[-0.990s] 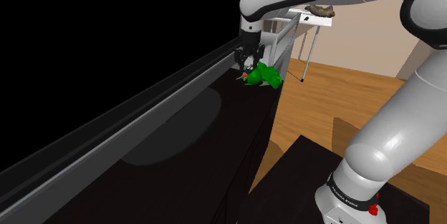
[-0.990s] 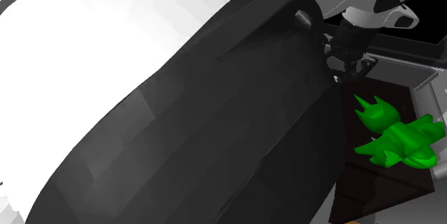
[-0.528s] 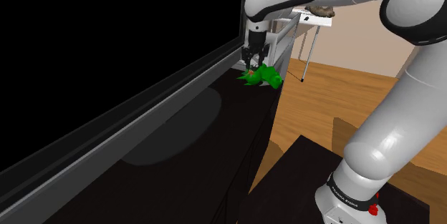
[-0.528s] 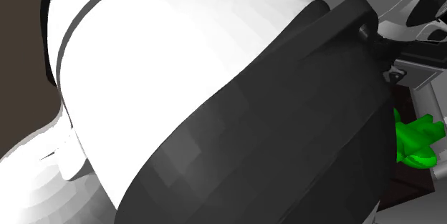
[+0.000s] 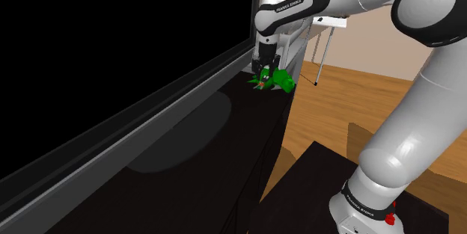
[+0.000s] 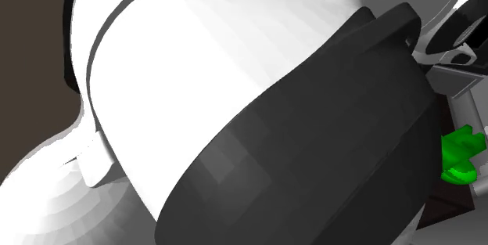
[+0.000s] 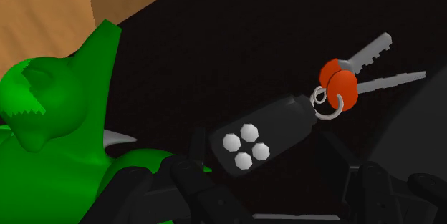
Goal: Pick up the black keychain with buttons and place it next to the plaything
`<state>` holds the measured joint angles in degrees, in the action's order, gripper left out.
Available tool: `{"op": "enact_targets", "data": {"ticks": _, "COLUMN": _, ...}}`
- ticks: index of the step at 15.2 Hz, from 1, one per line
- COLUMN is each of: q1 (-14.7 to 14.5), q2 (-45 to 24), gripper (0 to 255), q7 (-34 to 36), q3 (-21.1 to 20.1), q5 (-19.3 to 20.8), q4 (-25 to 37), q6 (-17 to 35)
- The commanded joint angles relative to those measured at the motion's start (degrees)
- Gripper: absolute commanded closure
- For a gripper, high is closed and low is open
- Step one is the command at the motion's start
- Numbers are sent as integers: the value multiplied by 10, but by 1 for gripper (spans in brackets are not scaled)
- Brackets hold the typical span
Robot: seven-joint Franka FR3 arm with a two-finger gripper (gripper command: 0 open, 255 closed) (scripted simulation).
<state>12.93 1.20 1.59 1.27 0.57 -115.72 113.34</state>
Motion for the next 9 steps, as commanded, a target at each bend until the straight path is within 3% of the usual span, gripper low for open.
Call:
{"op": "enact_targets", "data": {"ticks": 1, "q1": 0, "q2": -4, "gripper": 255, "q7": 0, "q3": 0, "q5": 0, "q4": -9, "q6": 14}}
{"op": "enact_targets", "data": {"ticks": 9, "q1": 0, "q2": -25, "gripper": 255, "q7": 0, "q3": 0, "q5": 0, "q4": -48, "q6": 73}}
